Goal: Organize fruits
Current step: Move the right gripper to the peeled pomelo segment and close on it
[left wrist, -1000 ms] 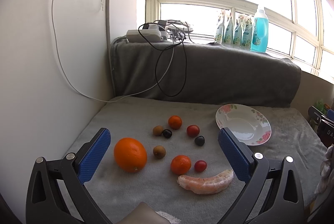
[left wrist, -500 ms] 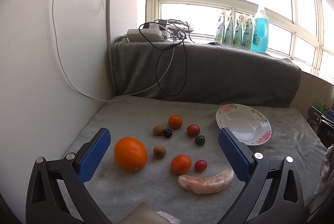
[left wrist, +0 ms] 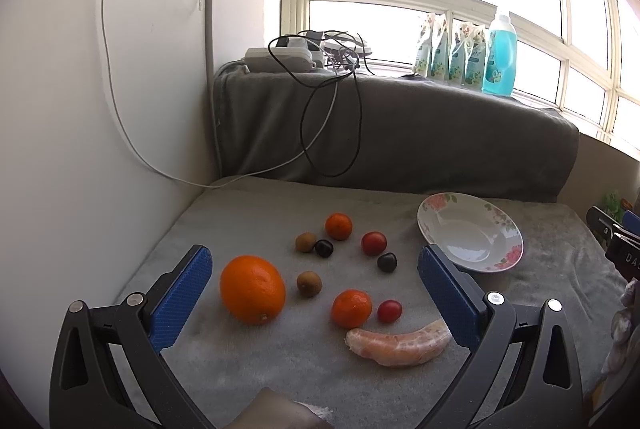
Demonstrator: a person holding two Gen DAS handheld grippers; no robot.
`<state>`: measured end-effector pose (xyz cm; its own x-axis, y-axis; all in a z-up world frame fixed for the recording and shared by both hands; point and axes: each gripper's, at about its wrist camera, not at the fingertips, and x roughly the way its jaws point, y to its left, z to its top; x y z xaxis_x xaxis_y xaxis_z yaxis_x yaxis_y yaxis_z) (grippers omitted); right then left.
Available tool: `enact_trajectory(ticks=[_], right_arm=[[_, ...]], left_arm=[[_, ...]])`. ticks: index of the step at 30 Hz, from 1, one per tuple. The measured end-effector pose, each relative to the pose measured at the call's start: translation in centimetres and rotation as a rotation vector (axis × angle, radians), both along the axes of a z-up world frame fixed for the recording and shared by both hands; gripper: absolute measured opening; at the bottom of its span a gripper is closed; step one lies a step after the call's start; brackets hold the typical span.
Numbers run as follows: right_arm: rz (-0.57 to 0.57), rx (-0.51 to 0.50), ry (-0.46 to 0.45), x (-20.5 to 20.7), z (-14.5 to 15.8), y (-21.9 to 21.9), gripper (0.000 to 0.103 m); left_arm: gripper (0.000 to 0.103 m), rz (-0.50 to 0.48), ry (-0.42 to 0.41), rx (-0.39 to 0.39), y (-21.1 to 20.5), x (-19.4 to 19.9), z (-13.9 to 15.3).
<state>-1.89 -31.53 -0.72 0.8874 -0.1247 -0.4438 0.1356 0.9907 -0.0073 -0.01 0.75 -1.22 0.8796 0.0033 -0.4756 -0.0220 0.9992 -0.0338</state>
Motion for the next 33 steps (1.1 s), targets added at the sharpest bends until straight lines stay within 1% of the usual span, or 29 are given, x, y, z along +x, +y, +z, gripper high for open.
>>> enact_trajectory(ticks=[4,7,12,18,22,25,28,31,33], right_arm=[[0.079,0.026,0.018,0.4,-0.4,0.5,0.103],[0.161,0.020,0.024,0.7,-0.5,1.3,0.103],[0.347,-0.023,0.051,1.2,-0.8,4.1,0.103],[0.586,-0.062,0.141,2.0,-1.9,7.8,0.103],[0.715,-0.104,0.189,2.3,-2.5,10.2,0.103],[0.814,-0.132,0.254,2.6,-3.4,12.1,0.099],[0.900,-0.186,0.309,2.6,-4.7,14.2,0.098],[0.961,-0.213,0.367,2.7,-5.8,15.8,0.084],[0.979,-0.215,0.404,3.1,-6.5,16.6,0.083]], left_arm=[[0.103,-0.008,0.012,-0.004,0.3,0.1,-0.3],[0.103,0.000,0.028,0.000,0.8,-0.1,-0.7],[0.103,0.019,0.072,-0.017,2.1,-0.4,-1.7],[0.103,0.038,0.106,-0.037,3.6,-0.9,-2.6],[0.103,0.039,0.127,-0.052,4.2,-1.2,-3.2],[0.102,0.043,0.136,-0.058,4.5,-1.5,-3.6],[0.102,0.039,0.144,-0.064,4.7,-1.8,-3.9],[0.102,0.031,0.157,-0.075,4.9,-1.9,-4.2],[0.101,0.028,0.167,-0.083,5.0,-2.0,-4.5]])
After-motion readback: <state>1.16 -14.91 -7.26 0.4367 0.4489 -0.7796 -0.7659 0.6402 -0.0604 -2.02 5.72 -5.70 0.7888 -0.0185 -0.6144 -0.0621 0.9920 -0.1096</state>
